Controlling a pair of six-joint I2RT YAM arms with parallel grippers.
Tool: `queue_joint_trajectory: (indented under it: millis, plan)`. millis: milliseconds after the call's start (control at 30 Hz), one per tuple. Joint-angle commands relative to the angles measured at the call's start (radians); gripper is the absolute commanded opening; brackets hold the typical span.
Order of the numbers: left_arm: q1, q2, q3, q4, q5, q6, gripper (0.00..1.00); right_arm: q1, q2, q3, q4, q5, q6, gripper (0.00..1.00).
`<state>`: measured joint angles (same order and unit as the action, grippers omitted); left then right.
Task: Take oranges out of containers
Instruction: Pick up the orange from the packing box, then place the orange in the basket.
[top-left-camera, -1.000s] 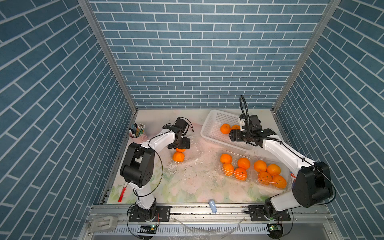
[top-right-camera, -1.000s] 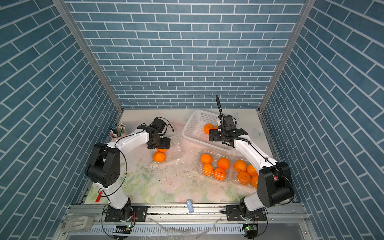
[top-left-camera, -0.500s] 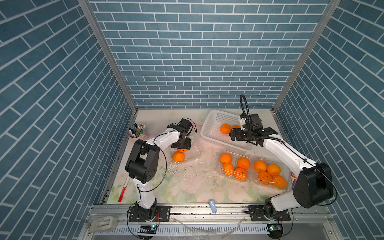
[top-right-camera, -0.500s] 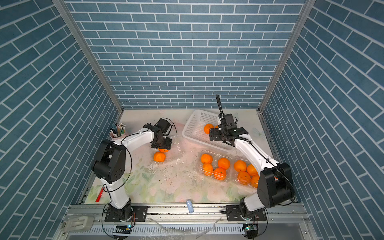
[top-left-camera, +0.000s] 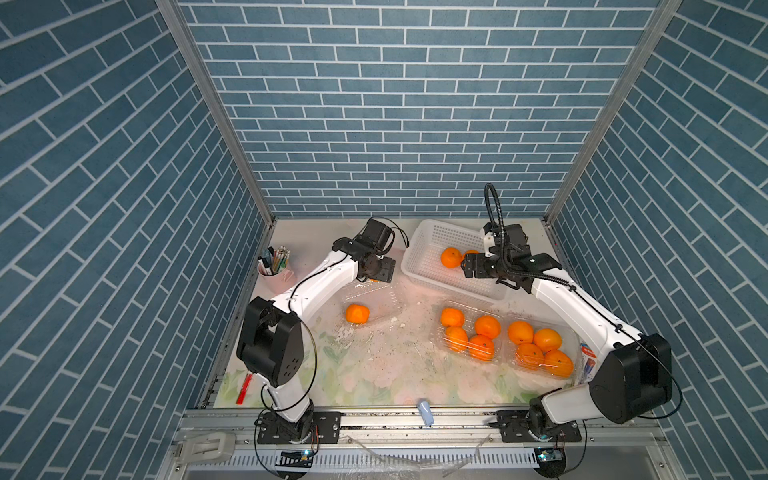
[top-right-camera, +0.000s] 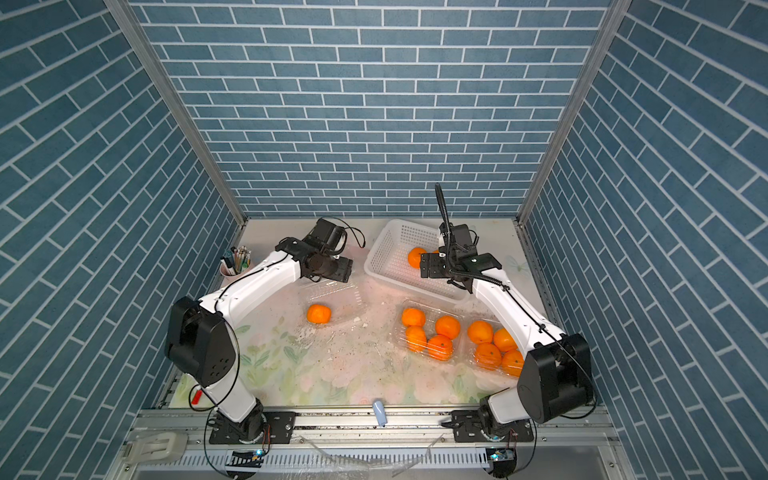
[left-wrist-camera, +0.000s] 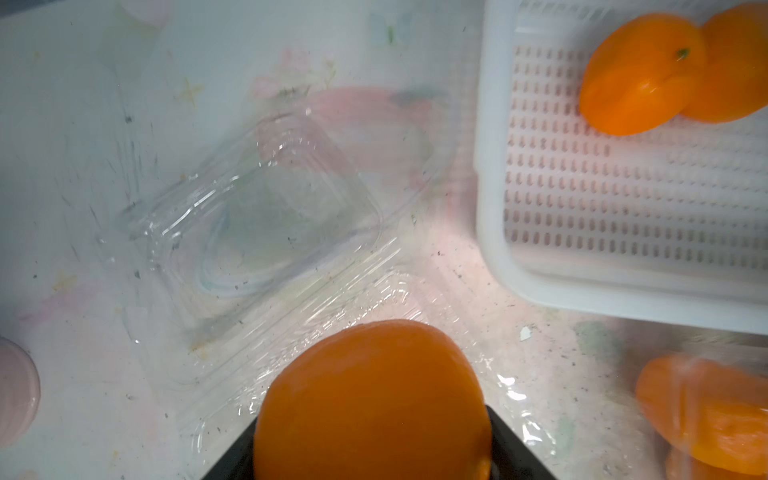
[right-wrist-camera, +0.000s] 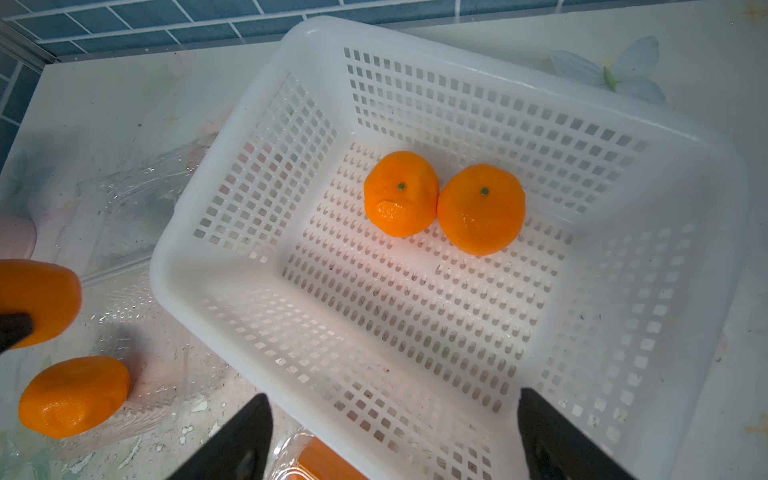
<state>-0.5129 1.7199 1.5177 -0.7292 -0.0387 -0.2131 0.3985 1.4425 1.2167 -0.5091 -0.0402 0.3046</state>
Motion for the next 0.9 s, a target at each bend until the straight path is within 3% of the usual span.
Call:
queue_joint_trajectory:
  millis: [0,233,667,867]
  plan:
    - [-0.001,0.011,0.087,-0.037,0.065,0.023,0.65,-0.003,-0.010,-0.004,-0.019,0.025,-0.007,0.92]
    - [-0.041,0.143,0.303,-0.100,0.099,0.031,0.66,-0.006,-0.067,-0.047,-0.014,0.064,0.006,0.93]
    - [-0.088,0.510,0.717,-0.147,0.154,0.069,0.68,-0.012,-0.152,-0.150,-0.005,0.063,0.033,0.93]
    - [-0.115,0.604,0.765,-0.023,0.168,0.070,0.68,-0.012,-0.174,-0.204,0.051,0.000,0.077,0.93]
